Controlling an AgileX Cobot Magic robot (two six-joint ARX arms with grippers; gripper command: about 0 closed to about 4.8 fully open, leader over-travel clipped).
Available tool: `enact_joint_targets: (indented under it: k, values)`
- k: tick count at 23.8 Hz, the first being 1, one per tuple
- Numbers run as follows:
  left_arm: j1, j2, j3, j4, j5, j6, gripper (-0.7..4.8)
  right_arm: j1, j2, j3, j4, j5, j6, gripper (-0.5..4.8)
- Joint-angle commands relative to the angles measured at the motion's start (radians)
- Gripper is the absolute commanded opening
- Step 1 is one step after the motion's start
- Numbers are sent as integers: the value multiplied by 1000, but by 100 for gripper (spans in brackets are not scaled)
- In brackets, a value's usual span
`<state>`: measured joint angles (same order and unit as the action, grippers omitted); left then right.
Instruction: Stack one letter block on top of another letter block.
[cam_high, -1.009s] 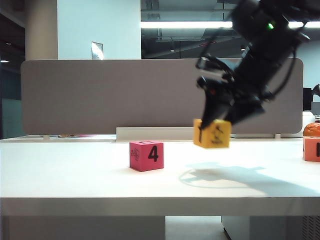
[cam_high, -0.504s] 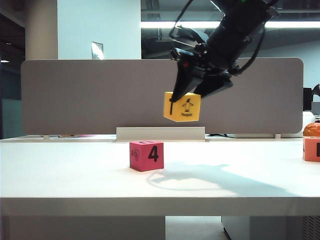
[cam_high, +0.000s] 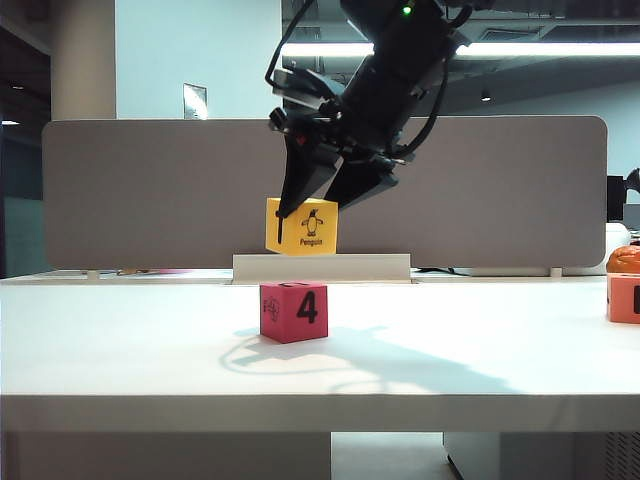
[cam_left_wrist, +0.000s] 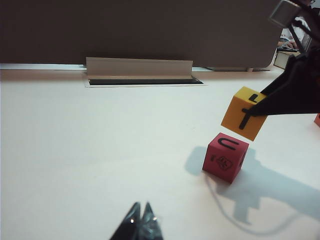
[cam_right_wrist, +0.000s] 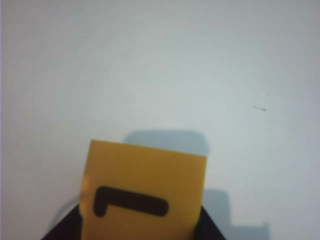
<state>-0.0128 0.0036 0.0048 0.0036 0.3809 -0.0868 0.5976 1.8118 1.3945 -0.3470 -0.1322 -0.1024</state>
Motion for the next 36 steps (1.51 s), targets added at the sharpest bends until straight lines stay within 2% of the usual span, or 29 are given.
enact_joint_targets:
  k: [1, 4, 7, 14, 36]
  values:
    - [2, 0, 6, 11, -3, 1, -6, 0, 26, 27, -29, -1, -3, 244]
    - [2, 0, 6, 11, -3, 1, -6, 0, 45, 38, -47, 0, -3, 251]
    - [2, 0, 6, 11, -3, 1, -6, 1, 55, 38, -41, 0, -3, 283]
    - [2, 0, 6, 11, -3, 1, -5, 14, 56, 38, 11, 0, -3, 283]
    - [2, 0, 6, 11, -2, 0, -6, 19, 87, 38, 37, 3, -2, 284]
